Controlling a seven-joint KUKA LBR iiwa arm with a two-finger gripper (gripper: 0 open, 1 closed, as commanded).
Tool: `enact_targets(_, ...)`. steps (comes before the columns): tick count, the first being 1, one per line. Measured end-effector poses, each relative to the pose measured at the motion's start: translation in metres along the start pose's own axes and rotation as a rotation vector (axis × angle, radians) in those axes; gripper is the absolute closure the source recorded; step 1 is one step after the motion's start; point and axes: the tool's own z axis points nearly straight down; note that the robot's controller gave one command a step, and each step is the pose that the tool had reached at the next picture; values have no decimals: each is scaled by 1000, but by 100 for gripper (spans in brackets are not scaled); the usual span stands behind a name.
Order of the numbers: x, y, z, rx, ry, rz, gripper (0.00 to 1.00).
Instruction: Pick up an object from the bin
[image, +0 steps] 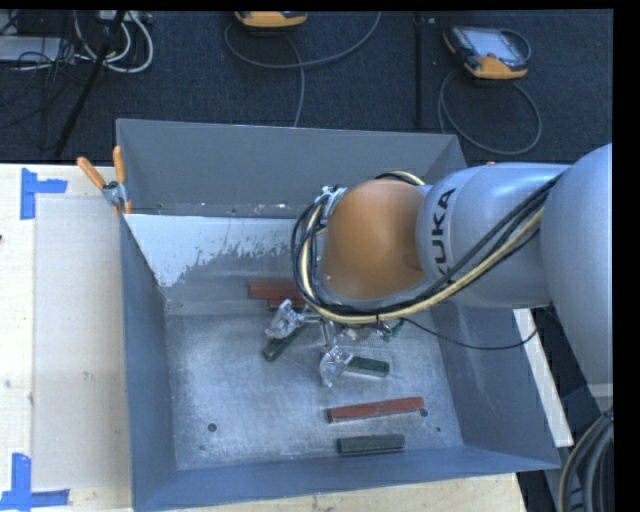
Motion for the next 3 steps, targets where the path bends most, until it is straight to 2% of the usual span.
enact_targets(1, 0, 1, 1, -3, 2, 1, 100)
enact_targets(2, 0, 1, 1, -3, 2, 1, 100)
enact_targets(3, 17, -5, -196, -11, 13, -43, 100)
